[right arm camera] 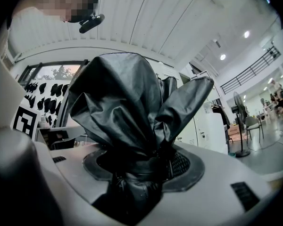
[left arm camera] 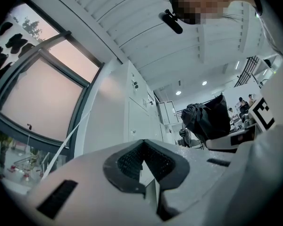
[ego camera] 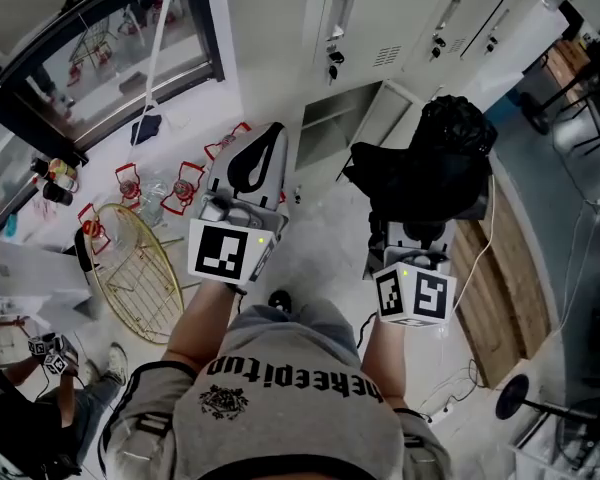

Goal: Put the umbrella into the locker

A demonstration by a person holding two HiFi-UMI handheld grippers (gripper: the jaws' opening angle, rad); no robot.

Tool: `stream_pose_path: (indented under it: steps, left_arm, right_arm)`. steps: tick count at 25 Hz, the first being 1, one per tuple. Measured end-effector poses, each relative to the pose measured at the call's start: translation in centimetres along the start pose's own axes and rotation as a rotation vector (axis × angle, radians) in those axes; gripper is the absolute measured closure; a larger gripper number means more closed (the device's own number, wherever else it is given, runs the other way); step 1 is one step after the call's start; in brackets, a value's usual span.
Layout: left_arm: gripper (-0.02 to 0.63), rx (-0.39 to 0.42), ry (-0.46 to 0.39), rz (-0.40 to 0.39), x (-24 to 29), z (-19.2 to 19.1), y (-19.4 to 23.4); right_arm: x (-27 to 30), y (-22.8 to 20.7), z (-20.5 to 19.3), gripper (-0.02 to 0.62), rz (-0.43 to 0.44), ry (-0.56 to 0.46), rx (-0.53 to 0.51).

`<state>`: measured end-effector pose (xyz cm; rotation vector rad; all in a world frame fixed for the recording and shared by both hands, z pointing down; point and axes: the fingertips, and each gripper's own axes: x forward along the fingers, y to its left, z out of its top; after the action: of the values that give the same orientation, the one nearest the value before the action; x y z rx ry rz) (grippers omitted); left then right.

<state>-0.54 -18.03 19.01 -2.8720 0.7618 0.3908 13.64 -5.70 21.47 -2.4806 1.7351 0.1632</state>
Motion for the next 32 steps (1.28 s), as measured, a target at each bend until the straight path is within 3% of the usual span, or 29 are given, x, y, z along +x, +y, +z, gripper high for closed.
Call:
stream_pose_path:
  steps: [10,21,32]
  left_arm:
    - [0.603,-0.012,0.017,0.016,1.7,-1.7,0.9]
    - [0.603,0.017,0.005,0.134,6.0,-2.0,2.0]
    - [0.603,0.021,0.038,0.253,8.0,-4.4,2.7]
  right_arm:
    - [2.4,-0.8,-2.3,0.345,0.015,0.055,0.02]
    - [8.6,-3.3,-4.6,0.345,0.142,0.125,0.029]
    - [12.5,-5.2,-10.8,0.345,0.249,0.287,0.059]
